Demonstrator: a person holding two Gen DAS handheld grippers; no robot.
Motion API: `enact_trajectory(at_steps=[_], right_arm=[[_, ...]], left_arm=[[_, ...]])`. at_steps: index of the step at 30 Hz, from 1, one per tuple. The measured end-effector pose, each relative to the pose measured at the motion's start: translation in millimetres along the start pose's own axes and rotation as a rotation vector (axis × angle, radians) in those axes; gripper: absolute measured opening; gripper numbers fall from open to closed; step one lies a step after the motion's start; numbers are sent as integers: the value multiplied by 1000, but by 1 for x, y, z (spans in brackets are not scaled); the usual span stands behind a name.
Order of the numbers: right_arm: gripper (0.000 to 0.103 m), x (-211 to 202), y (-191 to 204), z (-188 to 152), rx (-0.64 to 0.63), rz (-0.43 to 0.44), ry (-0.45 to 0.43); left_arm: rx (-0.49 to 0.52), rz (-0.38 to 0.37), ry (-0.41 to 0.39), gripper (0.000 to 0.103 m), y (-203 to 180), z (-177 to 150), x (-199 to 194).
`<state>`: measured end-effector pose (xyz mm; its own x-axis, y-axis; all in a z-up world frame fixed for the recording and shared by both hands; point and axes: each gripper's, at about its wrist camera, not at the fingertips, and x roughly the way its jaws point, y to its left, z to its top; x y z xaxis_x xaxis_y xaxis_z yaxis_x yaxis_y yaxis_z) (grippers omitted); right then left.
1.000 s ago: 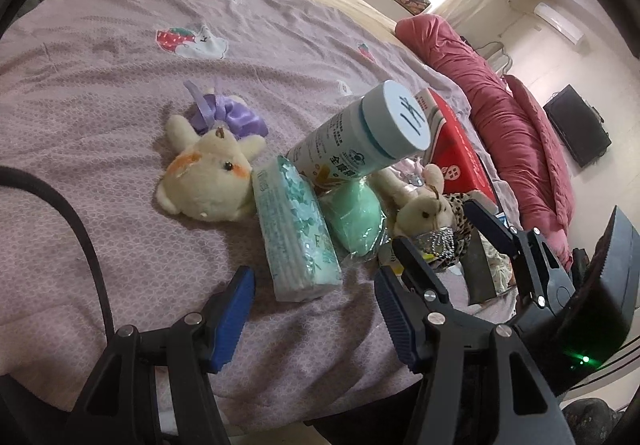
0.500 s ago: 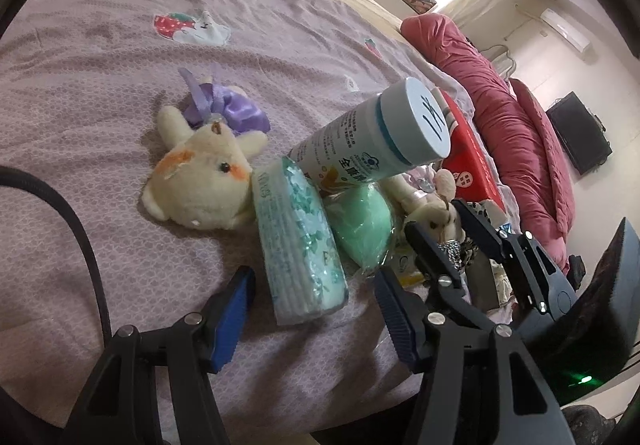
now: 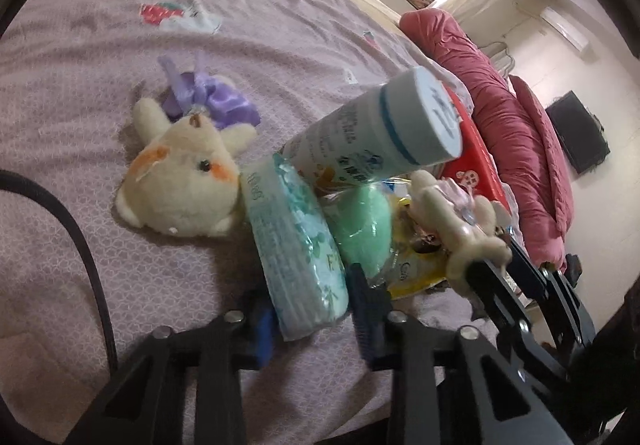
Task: Organize soft objects
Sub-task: 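Grasp the white plush bunny with tiara with the right gripper while the left grasps the mint tissue pack, then carry the plush bunny and mint tissue pack over the pink book tray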
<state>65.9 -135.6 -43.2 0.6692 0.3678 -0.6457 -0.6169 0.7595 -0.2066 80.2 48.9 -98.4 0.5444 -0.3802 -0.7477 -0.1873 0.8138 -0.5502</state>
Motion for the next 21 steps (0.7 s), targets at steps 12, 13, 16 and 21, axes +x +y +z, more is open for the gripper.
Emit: enact_trajectory(at_steps=[12, 13, 16, 21], right_arm=[[37, -31, 10, 8, -41, -27, -120], [36, -35, 9, 9, -36, -38, -137], [37, -41, 4, 12, -19, -46, -156], [37, -49, -2, 11, -1, -50, -164]], left_arm=[[80, 6, -83, 25, -11, -6, -28], [96, 14, -95, 25, -15, -8, -33], [129, 49, -116, 25, -27, -14, -42], [162, 66, -145, 25, -44, -21, -57]])
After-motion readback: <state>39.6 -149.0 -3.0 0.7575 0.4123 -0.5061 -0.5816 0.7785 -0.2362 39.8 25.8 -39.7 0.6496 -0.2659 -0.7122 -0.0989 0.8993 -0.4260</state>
